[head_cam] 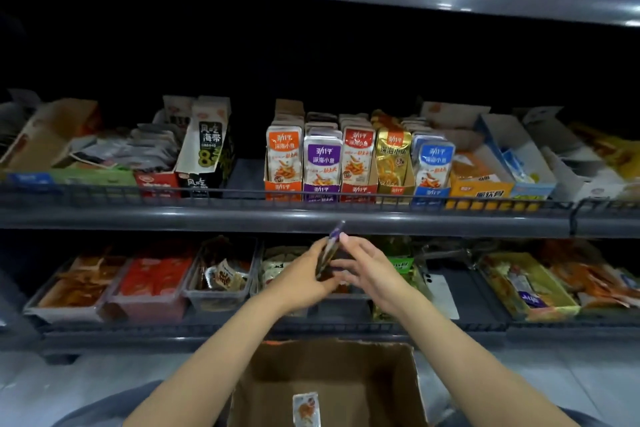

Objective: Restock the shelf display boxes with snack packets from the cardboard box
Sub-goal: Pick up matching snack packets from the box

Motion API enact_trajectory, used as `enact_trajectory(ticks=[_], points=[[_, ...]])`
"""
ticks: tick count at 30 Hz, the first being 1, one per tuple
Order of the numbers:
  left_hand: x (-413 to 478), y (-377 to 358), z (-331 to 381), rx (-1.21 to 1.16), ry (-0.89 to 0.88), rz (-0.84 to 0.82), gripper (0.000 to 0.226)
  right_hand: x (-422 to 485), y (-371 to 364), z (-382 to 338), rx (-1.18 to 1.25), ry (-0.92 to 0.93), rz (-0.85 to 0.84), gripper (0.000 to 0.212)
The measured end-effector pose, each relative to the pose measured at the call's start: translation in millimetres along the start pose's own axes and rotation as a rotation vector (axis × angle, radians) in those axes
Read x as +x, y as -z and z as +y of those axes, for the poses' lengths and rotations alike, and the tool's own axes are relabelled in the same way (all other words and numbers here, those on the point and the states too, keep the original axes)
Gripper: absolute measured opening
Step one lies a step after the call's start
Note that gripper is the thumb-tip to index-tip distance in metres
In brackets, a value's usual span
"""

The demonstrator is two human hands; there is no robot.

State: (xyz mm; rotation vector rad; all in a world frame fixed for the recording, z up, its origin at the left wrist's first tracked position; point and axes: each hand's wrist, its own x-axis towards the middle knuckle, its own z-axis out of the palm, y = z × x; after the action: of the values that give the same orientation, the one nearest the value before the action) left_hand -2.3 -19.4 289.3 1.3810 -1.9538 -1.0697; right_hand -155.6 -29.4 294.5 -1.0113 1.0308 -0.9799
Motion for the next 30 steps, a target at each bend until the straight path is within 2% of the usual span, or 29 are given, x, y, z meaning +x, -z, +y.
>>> enact_trajectory(ticks=[2, 5, 8, 12, 18, 25, 30], points=[[-0.1, 6.4, 6.4, -0.200, 0.004, 0.016, 0.054, -1.2, -0.1, -13.1, -0.056, 0.011, -0.040, 0.035], [0.5, 16.6, 11.1, -0.369, 0.038, 0.055, 0.029, 2.8, 3.9, -25.8, -0.298, 0.110, 0.033, 0.030], [1.1, 24.1, 20.0, -0.522, 0.106, 0.089, 0.016, 9.3, 10.5, -32.4, -0.293, 0.201, 0.051, 0.047], [4.5, 30.2, 31.2, -0.613, 0.130, 0.097, 0.020, 14.8, 13.7, -51.9, -0.197, 0.199, -0.014, 0.055], [14.3, 40.0, 45.8, -0.640, 0.092, 0.050, 0.026, 25.9, 30.4, -76.6, 0.002, 0.140, 0.022, 0.051], [41.0, 45.8, 68.3, -0.780, 0.072, 0.021, 0.023, 33.8, 48.7, -102.8, 0.241, 0.148, -0.094, 0.051], [62.8, 48.6, 81.8, -0.569, 0.017, 0.063, 0.030, 42.5, 66.6, -125.4, -0.009, 0.234, -0.052, 0.056]])
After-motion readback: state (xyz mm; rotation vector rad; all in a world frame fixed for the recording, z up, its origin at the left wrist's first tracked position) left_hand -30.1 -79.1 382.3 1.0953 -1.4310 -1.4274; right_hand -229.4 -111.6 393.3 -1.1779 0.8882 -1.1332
